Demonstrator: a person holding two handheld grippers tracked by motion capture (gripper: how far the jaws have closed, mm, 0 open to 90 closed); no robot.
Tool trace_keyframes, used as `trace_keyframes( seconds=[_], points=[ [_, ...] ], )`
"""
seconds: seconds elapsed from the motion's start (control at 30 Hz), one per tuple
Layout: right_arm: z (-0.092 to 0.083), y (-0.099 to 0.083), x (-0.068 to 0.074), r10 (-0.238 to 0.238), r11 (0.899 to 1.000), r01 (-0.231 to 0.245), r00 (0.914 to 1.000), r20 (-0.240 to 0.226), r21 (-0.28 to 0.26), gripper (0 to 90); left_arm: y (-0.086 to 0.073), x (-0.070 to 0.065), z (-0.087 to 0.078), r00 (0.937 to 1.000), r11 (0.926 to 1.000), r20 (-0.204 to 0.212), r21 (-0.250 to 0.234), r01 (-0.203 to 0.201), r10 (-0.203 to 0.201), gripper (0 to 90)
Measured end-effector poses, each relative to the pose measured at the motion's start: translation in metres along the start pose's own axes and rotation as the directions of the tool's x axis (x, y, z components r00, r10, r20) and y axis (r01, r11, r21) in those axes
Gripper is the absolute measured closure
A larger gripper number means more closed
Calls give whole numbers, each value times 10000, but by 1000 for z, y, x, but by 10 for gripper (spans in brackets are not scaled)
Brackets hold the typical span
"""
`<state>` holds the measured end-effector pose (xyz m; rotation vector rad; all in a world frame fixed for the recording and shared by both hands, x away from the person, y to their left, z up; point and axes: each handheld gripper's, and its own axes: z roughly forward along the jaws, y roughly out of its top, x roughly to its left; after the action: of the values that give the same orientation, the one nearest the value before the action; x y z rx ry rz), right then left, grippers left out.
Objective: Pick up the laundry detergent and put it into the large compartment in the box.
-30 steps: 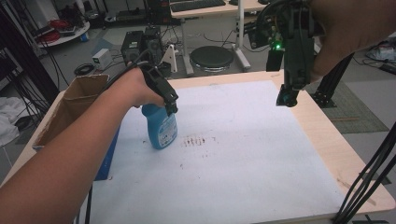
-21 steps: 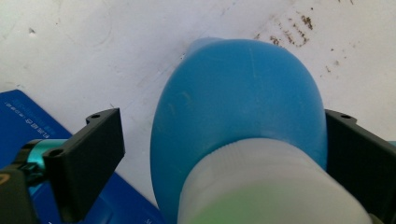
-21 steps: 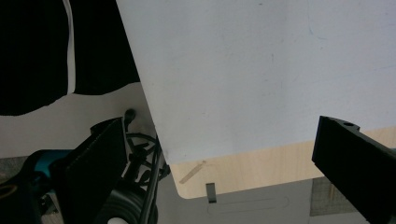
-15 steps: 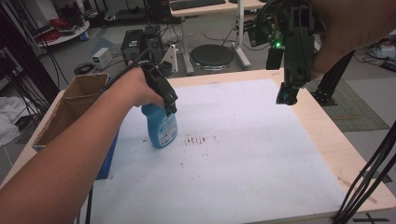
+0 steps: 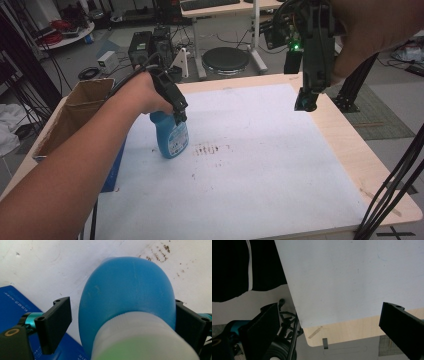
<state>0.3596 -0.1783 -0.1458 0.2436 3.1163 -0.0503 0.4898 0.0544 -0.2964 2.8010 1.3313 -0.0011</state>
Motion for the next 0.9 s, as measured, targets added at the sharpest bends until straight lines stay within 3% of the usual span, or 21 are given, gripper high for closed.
trace_keyframes(
  seconds=[0.37, 0.9],
  points=[
    [1, 1, 0, 28, 10000, -28, 10000, -2, 37, 26, 0, -1, 0, 10000, 9999, -20, 79, -82, 82, 145],
    [3, 1, -1, 27, 10000, -27, 10000, -7, -10, 26, 1, -2, 1, 10000, 9999, -6, 131, -82, 83, 271]
  ],
)
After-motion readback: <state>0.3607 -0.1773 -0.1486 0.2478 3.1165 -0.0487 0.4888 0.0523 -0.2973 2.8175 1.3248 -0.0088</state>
